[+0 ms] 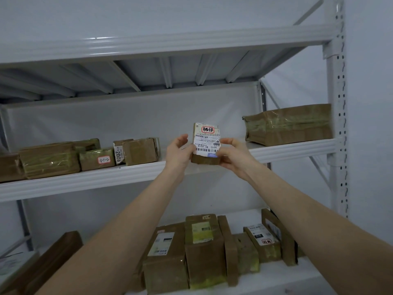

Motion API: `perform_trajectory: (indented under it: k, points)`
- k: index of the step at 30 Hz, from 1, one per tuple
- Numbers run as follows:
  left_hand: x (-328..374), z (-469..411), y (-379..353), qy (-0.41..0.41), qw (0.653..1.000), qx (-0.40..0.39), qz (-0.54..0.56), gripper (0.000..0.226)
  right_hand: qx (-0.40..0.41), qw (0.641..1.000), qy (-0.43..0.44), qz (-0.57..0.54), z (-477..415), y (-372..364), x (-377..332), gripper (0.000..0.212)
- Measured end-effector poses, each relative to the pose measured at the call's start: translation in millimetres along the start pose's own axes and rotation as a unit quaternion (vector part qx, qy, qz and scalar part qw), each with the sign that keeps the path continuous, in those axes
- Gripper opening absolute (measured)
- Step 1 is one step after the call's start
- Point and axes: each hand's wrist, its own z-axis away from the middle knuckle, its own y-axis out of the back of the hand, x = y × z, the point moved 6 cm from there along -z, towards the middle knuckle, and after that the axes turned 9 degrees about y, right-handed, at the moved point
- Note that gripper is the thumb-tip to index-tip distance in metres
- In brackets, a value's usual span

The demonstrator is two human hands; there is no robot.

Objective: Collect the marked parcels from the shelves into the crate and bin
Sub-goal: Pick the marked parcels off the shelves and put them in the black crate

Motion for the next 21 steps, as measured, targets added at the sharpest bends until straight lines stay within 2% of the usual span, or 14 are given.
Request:
perform_trajectory:
  k: [3,7,10,12,14,17,19,21]
  points:
    - [-6.0,-3.1,0.6,0.029,0.999,-0.01,-0.021,0.048,0.009,1.0,0.003,0.0,3.3,0.1,2.3,0.057]
    - [-9.1,5.8,-9.1,0.032,0.994,-0.09,-0.06,0.04,0.036,0.999,-0.007,-0.005,6.8,2.5,5.3,0.064]
    - [-20.4,6.3,-10.9,0.103,0.989,-0.1,-0.033,0.06,0.065,0.995,-0.017,-0.069,8.5,2.6,8.0,0.069]
    - [-26.6,11.2,-14.7,0.146,0.984,-0.102,-0.016,0.055,0.063,0.993,-0.019,-0.095,8.8,-0.2,10.2,0.075]
    - [-24.9,13.0,-14.7,0.146,0.986,-0.082,-0.02,0.046,0.058,0.997,-0.007,-0.041,9.2,-0.2,10.2,0.081]
    - [-8.1,5.0,-1.8,0.117,0.992,-0.04,-0.027,0.048,0.092,0.989,0.059,0.097,4.9,16.6,0.4,0.094]
    - [4.7,0.2,7.7,0.108,0.992,-0.049,-0.045,0.049,0.089,0.974,0.116,0.172,5.1,24.8,-12.4,0.097]
    - [12.7,-0.2,13.6,0.103,0.99,-0.075,-0.065,0.047,0.043,0.964,0.155,0.214,7.7,23.0,-21.0,0.091]
